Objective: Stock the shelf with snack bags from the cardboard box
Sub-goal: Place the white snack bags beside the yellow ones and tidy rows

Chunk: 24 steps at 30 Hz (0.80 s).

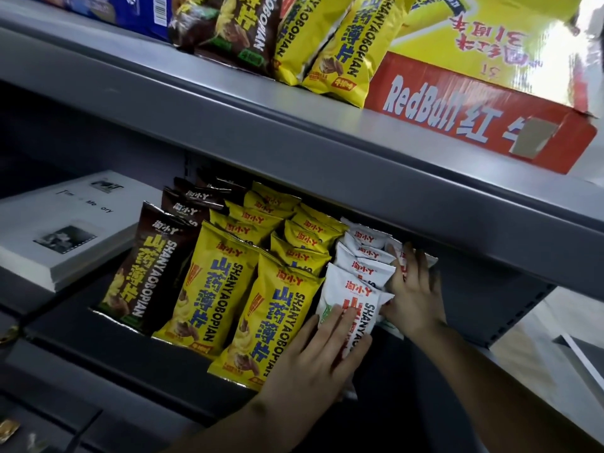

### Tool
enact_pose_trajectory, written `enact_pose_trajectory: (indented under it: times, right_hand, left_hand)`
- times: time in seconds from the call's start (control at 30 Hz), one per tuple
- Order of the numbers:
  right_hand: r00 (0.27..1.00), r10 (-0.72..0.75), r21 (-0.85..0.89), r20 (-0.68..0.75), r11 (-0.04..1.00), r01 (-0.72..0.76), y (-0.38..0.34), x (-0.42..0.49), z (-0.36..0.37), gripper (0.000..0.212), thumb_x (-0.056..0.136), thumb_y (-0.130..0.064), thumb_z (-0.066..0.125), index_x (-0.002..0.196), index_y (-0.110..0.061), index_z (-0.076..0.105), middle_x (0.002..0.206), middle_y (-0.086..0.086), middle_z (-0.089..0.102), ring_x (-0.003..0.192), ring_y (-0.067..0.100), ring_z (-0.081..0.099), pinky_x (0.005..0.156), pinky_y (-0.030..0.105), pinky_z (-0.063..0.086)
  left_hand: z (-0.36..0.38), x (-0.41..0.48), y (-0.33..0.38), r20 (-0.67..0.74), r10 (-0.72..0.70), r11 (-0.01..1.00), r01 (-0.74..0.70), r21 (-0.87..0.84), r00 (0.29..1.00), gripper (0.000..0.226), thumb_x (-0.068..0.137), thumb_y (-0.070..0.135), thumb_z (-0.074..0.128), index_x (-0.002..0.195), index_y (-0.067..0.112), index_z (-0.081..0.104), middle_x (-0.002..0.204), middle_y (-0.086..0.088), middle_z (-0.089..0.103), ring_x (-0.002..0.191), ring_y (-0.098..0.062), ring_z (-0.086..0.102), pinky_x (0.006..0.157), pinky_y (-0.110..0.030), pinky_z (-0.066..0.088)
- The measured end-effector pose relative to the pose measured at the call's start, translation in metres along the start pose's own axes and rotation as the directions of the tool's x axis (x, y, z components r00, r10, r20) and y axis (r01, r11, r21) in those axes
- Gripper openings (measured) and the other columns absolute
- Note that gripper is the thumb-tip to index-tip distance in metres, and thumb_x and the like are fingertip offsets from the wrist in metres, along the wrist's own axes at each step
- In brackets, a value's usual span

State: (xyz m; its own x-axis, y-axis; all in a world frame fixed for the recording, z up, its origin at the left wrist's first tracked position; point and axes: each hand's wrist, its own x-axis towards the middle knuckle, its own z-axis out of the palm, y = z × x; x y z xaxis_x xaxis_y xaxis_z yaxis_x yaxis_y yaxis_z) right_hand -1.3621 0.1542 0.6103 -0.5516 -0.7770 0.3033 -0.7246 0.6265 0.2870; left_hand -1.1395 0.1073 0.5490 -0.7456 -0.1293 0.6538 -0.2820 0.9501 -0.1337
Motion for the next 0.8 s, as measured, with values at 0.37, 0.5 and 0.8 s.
enact_pose_trajectory:
  times: [0.37, 0.5, 0.8]
  right_hand:
    - [0.985, 0.115, 0.159, -0.131, 0.983, -0.094, -0.017, -0.025, -0.006, 0.104, 0.054, -0.039, 0.087, 0.139, -0.011, 0.035, 0.135, 0.017, 0.047, 0.126, 0.039, 0.044, 0.096, 0.063, 0.040]
    - [0.981, 0.118, 0.262, -0.153, 0.962, -0.075, -0.020, -0.042, -0.016, 0.078, 0.080, -0.038, 0.067, 0.145, -0.012, 0.034, 0.149, 0.013, 0.034, 0.137, 0.034, 0.032, 0.104, 0.056, 0.038]
    - [0.995, 0.049, 0.282, -0.087, 0.959, -0.023, 0.002, -0.106, -0.048, 0.064, 0.091, -0.039, 0.054, 0.145, -0.011, 0.035, 0.149, 0.010, 0.036, 0.133, 0.031, 0.038, 0.101, 0.043, 0.043]
  left_hand:
    - [0.000, 0.000, -0.005, -0.103, -0.040, 0.998, 0.036, -0.041, 0.994, 0.036, 0.102, 0.028, 0.029, 0.132, 0.021, 0.048, 0.139, -0.014, 0.051, 0.127, -0.027, 0.051, 0.093, -0.038, 0.052]
    - [-0.006, 0.000, -0.002, 0.025, -0.060, 0.997, 0.061, -0.056, 0.998, 0.060, 0.081, 0.049, 0.048, 0.133, 0.020, 0.047, 0.143, -0.016, 0.046, 0.132, -0.030, 0.042, 0.096, -0.042, 0.050]
    - [-0.027, -0.002, 0.040, 0.001, -0.110, 0.991, 0.110, -0.078, 0.994, 0.053, 0.076, 0.023, 0.038, 0.127, 0.011, 0.048, 0.136, -0.023, 0.050, 0.132, -0.040, 0.038, 0.103, -0.053, 0.038]
